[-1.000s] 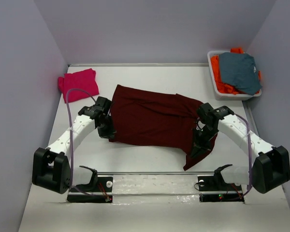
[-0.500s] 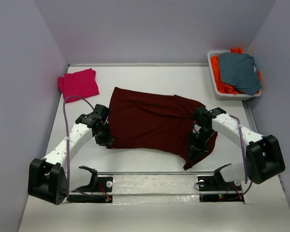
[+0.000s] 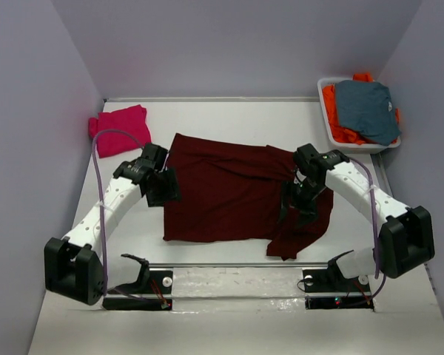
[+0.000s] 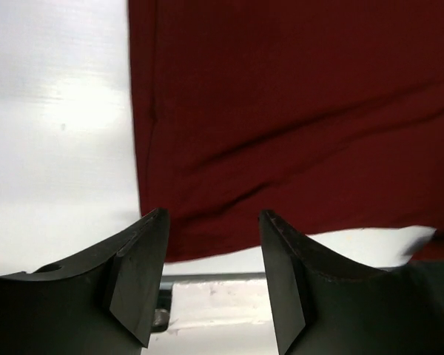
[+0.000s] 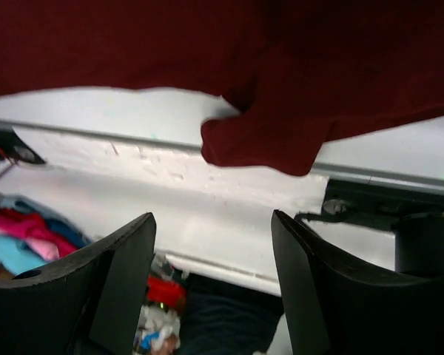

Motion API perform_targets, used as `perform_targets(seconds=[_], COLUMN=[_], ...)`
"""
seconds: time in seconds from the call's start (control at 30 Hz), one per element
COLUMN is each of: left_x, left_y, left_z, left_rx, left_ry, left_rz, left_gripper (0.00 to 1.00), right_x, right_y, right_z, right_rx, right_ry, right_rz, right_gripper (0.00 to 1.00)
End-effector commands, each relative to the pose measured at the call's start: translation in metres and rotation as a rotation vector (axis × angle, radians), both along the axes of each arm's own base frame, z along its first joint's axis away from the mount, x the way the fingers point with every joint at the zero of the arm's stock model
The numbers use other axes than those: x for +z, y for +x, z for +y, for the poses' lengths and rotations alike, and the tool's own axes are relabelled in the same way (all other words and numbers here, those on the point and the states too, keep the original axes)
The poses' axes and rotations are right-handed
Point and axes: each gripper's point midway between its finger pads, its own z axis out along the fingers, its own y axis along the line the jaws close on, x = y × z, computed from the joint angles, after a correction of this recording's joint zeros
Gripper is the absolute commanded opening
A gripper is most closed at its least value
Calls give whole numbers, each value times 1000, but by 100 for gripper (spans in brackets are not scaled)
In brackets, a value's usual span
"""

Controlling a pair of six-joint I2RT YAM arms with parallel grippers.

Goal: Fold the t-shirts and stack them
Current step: Flatten the tshirt out

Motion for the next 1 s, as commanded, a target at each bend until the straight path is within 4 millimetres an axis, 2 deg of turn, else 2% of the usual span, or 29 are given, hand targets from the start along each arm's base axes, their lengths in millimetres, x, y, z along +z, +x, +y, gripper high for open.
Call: perform_targets(seconds=[0.0,0.03,0.07,0.1,0.17,0.2,0.23,0.27,0.33,0.37,0.4,0.43,0.47,0.53,0.63,0.73,0.77,0.87,0.97], left_x=[38,30,31,31,31,38,35,23,16,14,21,11,16,6,-4,-18,-28,-44,-43], left_y=[67,75,86,101,117,140,148,156,171,184,188,195,201,203,199,192,191,191,200], left_z=[-28,-38,-45,-55,-64,-70,-70,-73,-70,-75,-77,-75,-78,-83,-91,-92,-89,-85,-84], left_rx=[-40,-58,-70,-80,-94,-103,-101,-107,-96,-111,-113,-108,-111,-125,-135,-129,-122,-120,-116], left_ry=[-62,-88,-105,-127,-146,-164,-166,-160,-157,-166,-170,-170,-177,-192,-235,-245,-230,-200,-184], left_rz=[-142,-101,-112,-109,-109,-140,-135,-102,-86,-82,-100,-75,-87,-52,-14,13,28,59,44], left_gripper=[62,59,58,57,56,56,56,56,56,55,55,54,54,53,52,47,46,39,38], right_x=[13,14,15,17,17,16,15,14,15,16,16,15,13,4,-5,-21,-32,-43,-42], right_y=[65,79,89,110,133,154,164,178,199,209,216,228,232,240,237,223,218,221,231], right_z=[-2,1,4,11,9,8,7,7,1,-7,-11,-12,-10,-7,2,-3,-8,-15,-17], right_rx=[-97,-123,-135,-154,-193,-226,-244,-260,-296,-321,-330,-326,-317,-292,-266,-256,-255,-263,-269], right_ry=[-123,-126,-127,-123,-120,-110,-102,-91,-78,-83,-89,-91,-86,-71,-29,-52,-80,-124,-147], right_rz=[-201,-234,-251,-286,-305,-316,-320,-320,-346,-354,-357,-364,-359,-322,-281,-248,-233,-241,-259], right_gripper=[69,69,69,69,69,69,69,69,69,69,69,69,69,68,66,66,66,65,66])
